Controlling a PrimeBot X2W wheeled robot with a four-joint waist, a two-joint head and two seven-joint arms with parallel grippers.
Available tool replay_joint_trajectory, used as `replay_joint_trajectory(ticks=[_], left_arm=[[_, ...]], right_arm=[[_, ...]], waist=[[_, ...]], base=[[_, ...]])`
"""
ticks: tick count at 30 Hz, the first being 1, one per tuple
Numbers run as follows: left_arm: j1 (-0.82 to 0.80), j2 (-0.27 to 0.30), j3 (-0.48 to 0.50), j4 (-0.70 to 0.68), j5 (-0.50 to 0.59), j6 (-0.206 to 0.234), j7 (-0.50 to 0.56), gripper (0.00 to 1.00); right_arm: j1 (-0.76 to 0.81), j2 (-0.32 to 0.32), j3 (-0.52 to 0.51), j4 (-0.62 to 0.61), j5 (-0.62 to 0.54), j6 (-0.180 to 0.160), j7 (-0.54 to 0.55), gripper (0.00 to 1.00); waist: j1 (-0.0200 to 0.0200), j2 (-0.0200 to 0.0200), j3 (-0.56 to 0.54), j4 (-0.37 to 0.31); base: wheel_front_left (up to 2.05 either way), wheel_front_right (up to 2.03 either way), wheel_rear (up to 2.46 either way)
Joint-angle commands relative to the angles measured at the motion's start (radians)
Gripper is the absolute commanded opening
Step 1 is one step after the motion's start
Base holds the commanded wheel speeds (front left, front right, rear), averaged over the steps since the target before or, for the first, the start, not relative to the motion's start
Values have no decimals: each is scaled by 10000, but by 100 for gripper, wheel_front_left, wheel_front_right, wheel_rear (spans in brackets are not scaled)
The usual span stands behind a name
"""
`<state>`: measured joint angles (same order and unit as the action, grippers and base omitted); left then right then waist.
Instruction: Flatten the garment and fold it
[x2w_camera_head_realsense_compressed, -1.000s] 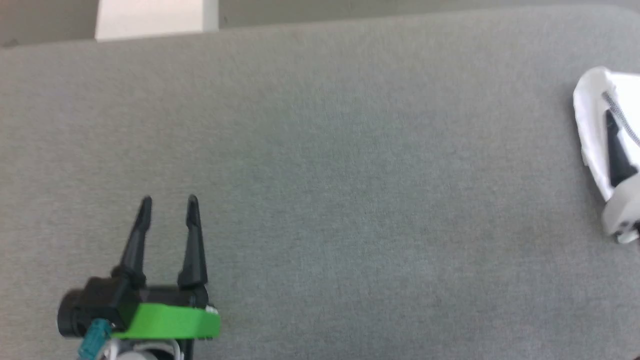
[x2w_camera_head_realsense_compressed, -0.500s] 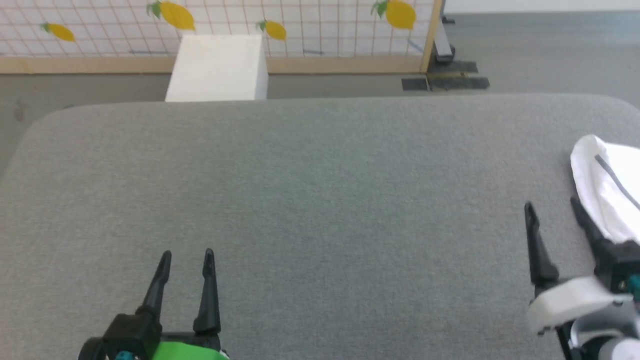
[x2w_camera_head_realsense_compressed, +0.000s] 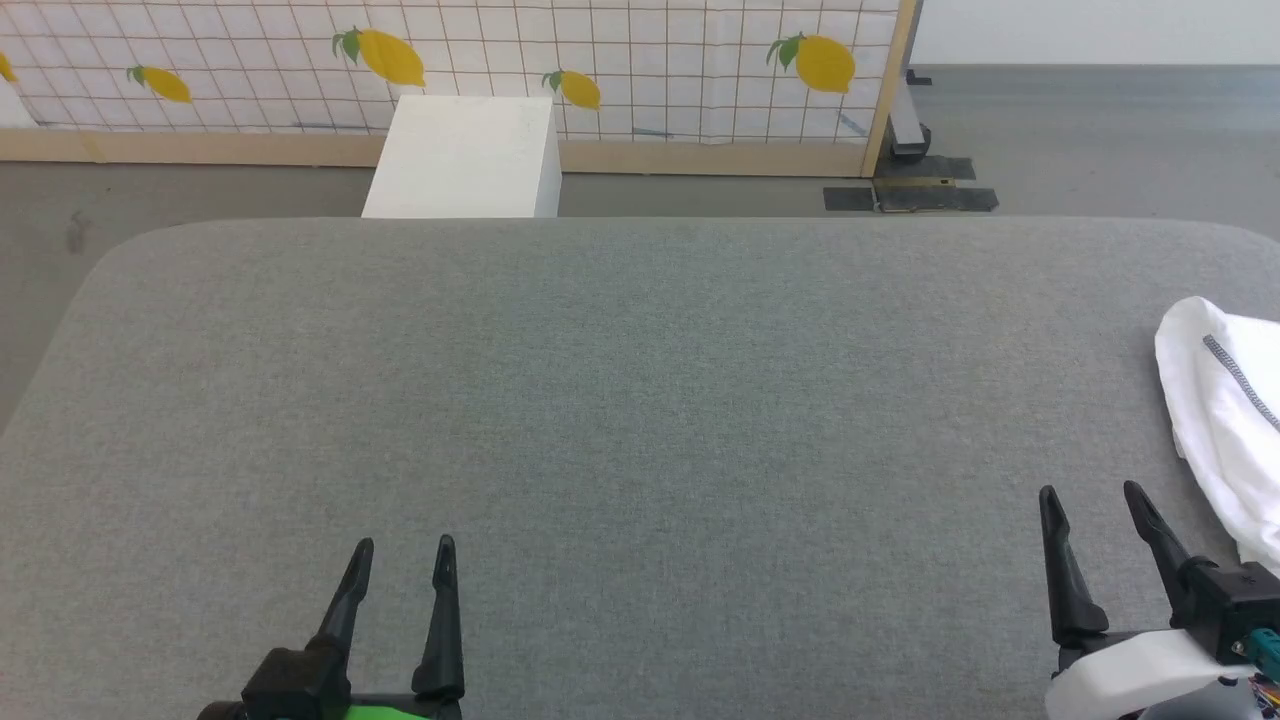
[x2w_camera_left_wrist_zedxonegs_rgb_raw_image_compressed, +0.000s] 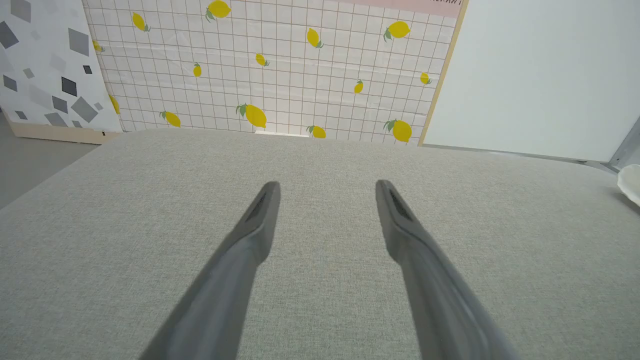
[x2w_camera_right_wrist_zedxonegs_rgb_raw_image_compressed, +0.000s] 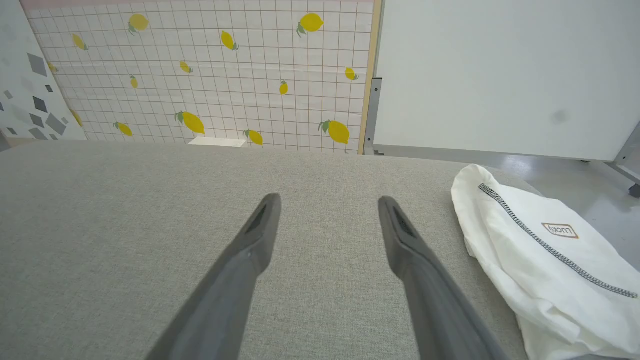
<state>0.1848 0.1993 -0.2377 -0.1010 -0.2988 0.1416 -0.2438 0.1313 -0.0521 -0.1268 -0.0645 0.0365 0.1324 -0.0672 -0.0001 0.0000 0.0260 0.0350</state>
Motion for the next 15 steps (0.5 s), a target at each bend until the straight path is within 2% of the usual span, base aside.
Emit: replay_joint_trajectory(ticks=[1,2,15], left_arm=[[-6,-12,40,60,5,-53,-79,100],[-6,-2,26,33,10,0,-21,0],[-141,-110,175,106,231,-102,144,0]], right_arm=[[19,16,-13,50,65,-17,-102,100],[-1,0,-9,42,0,0,-46,0],[-97,0,84,92,-28,-1,17,0]], waist=[[1,0,28,-27],[1,0,25,-24],[1,0,8,-53]], base=[[0,0,0],[0,0,0],[0,0,0]])
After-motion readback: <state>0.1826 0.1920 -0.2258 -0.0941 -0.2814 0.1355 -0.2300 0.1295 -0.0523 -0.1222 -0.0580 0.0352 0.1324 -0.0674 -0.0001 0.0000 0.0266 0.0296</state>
